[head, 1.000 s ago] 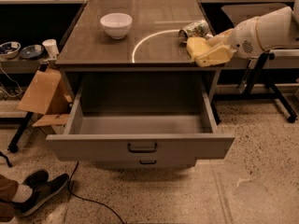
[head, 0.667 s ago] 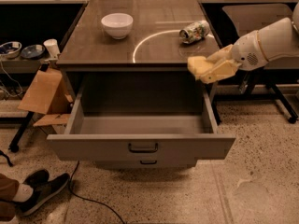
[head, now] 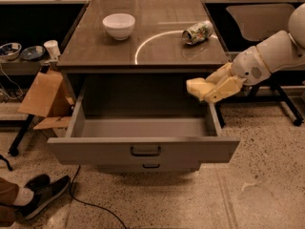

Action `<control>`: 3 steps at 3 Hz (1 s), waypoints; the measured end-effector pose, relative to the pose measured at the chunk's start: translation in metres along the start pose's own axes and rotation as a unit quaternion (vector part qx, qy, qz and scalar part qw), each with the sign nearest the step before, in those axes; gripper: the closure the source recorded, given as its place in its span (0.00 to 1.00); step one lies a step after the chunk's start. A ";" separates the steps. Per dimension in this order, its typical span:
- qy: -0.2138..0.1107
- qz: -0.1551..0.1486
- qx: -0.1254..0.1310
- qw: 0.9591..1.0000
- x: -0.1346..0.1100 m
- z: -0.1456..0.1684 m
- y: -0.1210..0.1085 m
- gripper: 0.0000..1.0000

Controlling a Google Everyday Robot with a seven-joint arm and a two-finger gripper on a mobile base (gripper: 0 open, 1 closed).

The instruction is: Place sponge into top drawer

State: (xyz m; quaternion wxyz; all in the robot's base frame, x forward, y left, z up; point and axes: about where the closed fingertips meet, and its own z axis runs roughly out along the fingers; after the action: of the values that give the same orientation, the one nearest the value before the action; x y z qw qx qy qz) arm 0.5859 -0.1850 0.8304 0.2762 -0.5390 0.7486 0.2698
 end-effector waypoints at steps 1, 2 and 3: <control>-0.002 0.017 0.002 1.000 -0.003 0.021 -0.009 1.00; 0.009 0.043 -0.012 0.999 0.007 0.058 -0.017 1.00; 0.034 0.067 -0.028 0.997 0.017 0.096 -0.026 1.00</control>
Offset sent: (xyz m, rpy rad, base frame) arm 0.0324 0.0472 -0.0853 -0.0110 0.1486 -0.0674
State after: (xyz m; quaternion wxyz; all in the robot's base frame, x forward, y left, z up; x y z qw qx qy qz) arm 0.6180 -0.1359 0.7487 0.2162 -0.5041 0.7842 0.2901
